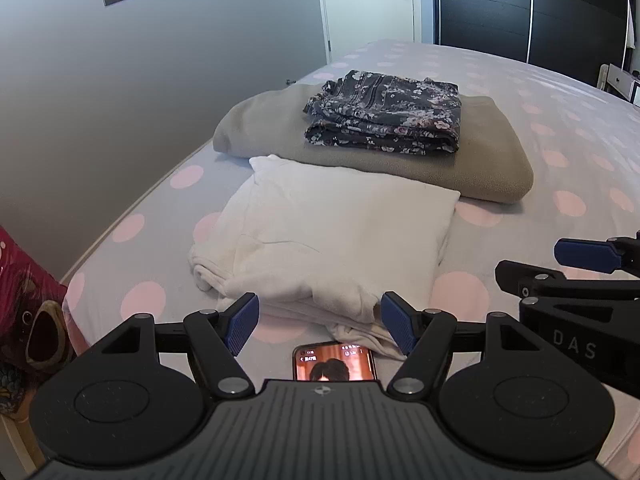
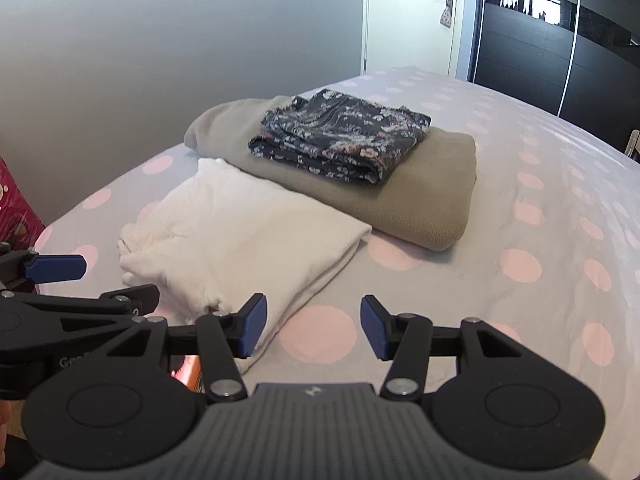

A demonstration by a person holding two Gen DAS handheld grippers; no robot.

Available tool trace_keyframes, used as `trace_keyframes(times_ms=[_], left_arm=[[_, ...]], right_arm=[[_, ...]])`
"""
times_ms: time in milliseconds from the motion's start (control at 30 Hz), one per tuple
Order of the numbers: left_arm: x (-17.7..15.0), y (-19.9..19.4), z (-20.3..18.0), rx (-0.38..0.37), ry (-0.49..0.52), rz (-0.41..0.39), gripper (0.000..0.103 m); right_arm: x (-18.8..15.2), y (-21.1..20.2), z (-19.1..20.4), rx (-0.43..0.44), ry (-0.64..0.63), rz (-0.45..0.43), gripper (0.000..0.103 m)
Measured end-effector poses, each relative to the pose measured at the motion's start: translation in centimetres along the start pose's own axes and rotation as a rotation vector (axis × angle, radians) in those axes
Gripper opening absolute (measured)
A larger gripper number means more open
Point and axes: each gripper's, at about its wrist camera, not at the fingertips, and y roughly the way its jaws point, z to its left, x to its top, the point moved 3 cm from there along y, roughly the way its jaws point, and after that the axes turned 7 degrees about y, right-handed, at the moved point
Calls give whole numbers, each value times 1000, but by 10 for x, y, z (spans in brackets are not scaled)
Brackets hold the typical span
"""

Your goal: Fold clothes

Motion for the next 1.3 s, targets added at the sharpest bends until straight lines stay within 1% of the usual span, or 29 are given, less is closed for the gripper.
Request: trace_keyframes(times_ms=[100, 267, 700, 1300], left_arm=[[4, -3, 3, 3, -9, -14, 66], [9, -8, 8, 0, -26, -28, 66], [10, -10, 11, -26, -55, -13, 66], [9, -12, 11, -23, -47, -6, 66]], right_arm=[[4, -4, 1, -5, -5, -18, 58], [6, -6, 3, -8, -6, -22, 59], [8, -10, 9, -14, -14, -25, 59], [11, -12, 13, -26, -21, -28, 59]])
